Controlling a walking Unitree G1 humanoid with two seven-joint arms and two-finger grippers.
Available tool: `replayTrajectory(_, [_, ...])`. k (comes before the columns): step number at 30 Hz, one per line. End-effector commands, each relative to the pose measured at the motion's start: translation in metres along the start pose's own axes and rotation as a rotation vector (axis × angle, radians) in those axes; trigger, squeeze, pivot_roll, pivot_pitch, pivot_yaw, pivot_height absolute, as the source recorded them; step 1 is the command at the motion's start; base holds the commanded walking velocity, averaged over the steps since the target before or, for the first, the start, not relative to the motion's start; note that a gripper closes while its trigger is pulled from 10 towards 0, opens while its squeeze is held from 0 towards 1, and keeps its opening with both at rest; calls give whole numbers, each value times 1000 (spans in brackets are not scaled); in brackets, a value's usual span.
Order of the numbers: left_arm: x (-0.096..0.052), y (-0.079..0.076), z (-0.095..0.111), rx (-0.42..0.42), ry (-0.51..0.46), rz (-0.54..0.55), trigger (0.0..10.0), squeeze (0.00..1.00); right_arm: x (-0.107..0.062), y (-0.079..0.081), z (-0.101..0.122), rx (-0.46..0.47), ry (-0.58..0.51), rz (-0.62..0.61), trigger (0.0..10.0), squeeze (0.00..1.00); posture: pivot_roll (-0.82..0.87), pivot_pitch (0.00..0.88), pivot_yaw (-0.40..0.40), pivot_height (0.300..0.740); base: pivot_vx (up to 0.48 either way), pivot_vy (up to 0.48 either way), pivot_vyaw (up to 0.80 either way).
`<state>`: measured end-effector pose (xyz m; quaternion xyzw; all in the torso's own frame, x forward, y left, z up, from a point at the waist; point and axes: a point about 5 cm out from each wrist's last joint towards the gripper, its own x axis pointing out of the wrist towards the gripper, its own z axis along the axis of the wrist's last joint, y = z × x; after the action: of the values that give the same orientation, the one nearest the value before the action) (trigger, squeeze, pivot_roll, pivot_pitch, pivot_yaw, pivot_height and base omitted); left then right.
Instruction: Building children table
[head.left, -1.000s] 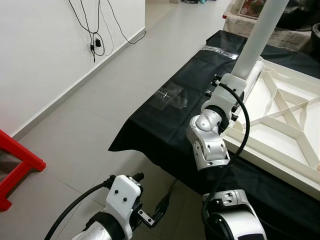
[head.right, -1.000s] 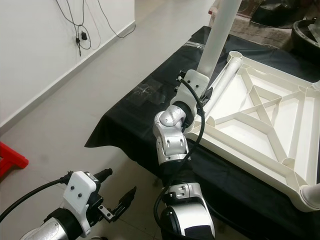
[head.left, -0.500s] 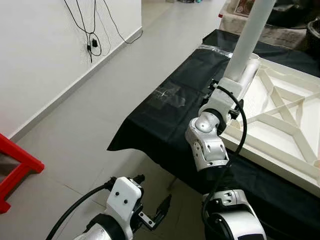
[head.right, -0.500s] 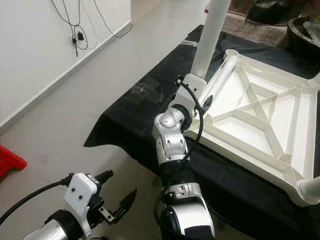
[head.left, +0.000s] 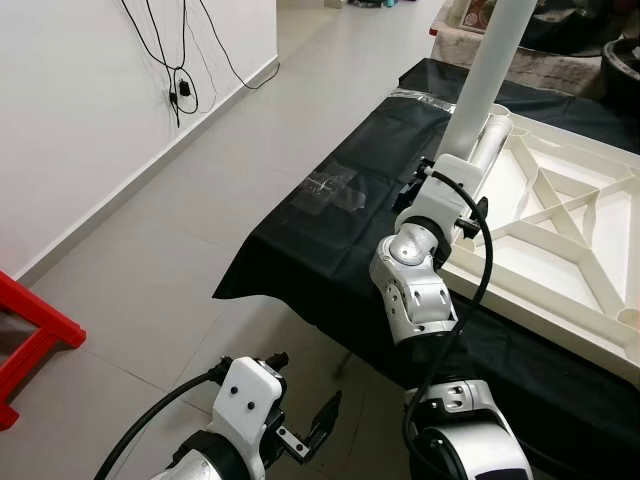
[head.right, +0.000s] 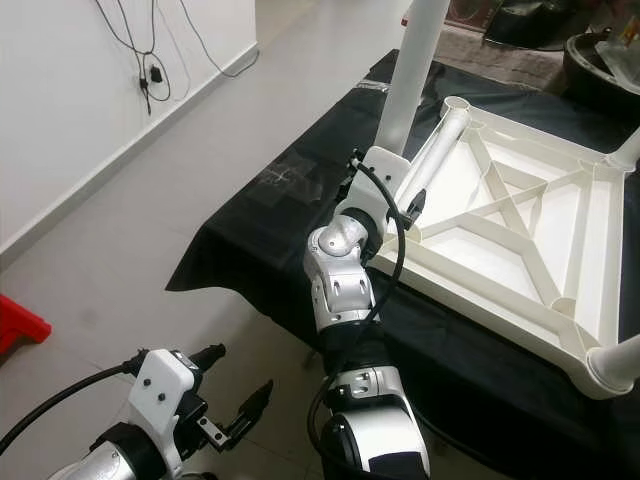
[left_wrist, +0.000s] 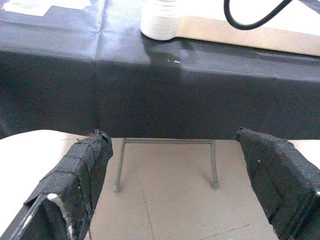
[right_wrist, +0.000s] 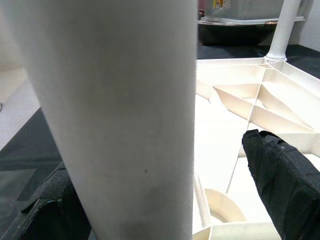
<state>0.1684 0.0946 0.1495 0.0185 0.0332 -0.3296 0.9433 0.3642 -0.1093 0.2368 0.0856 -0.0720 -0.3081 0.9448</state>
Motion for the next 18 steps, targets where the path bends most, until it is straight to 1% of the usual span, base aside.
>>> replayTrajectory(1, [-1,-2,-5,-11,19,-8,10000,0,-16,5,-15,38,69,30,10000,0,250,142,-95,740,0,0,0])
replayTrajectory(8, [-1,-1,-5,-9,19,-7,10000,0,-19,6,-14,55,76,84,10000,0,251,142,-92,740,0,0,0])
replayTrajectory(18, [0,2,-6,-2,20,-6,10000,0,-23,-2,-20,63,113,162,10000,0,250,140,-87,740,0,0,0])
